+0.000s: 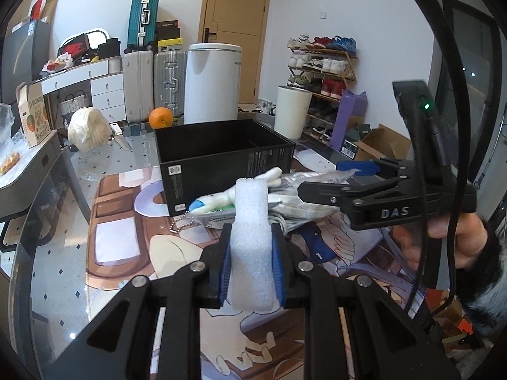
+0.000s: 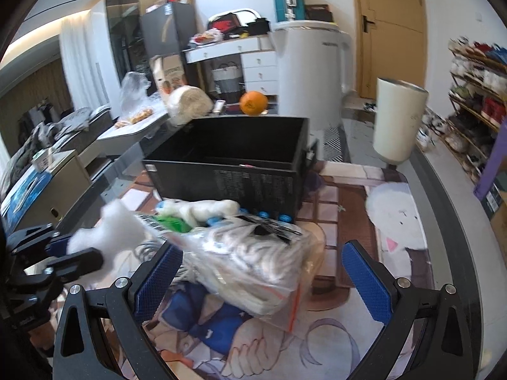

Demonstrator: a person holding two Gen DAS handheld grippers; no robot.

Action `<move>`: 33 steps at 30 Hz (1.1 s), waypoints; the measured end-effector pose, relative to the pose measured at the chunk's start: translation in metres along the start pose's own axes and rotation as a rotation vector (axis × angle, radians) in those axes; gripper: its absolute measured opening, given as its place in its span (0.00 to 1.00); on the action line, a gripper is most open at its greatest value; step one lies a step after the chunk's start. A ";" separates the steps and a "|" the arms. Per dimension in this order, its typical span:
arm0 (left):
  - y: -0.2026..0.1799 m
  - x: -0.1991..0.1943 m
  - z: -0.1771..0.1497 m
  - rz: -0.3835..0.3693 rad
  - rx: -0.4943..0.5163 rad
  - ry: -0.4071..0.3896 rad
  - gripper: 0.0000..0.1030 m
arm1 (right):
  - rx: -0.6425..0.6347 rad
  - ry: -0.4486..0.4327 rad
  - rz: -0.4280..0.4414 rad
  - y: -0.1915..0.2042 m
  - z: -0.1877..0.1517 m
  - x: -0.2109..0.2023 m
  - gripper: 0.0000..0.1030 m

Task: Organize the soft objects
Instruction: 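Lift the foam strip with the left tool while the right tool grasps the cable zip bag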

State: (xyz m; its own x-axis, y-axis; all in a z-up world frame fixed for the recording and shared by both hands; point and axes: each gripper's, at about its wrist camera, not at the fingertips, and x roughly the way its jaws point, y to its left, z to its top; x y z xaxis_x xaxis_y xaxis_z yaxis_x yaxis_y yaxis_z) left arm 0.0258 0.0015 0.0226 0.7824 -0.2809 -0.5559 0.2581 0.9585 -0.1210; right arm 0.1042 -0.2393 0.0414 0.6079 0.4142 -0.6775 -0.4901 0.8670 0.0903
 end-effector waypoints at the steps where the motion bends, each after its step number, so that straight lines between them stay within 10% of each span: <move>1: 0.001 -0.001 0.001 0.000 -0.005 -0.003 0.19 | 0.010 -0.001 -0.008 -0.003 -0.001 -0.001 0.99; 33: 0.016 0.007 0.019 0.028 -0.030 -0.028 0.19 | 0.143 0.016 -0.066 -0.025 0.007 0.018 0.99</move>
State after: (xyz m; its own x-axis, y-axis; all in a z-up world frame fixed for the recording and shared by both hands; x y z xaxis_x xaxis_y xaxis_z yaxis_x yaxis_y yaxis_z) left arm 0.0458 0.0142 0.0324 0.8046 -0.2549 -0.5363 0.2194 0.9669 -0.1304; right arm 0.1318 -0.2511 0.0318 0.6250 0.3517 -0.6969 -0.3547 0.9232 0.1478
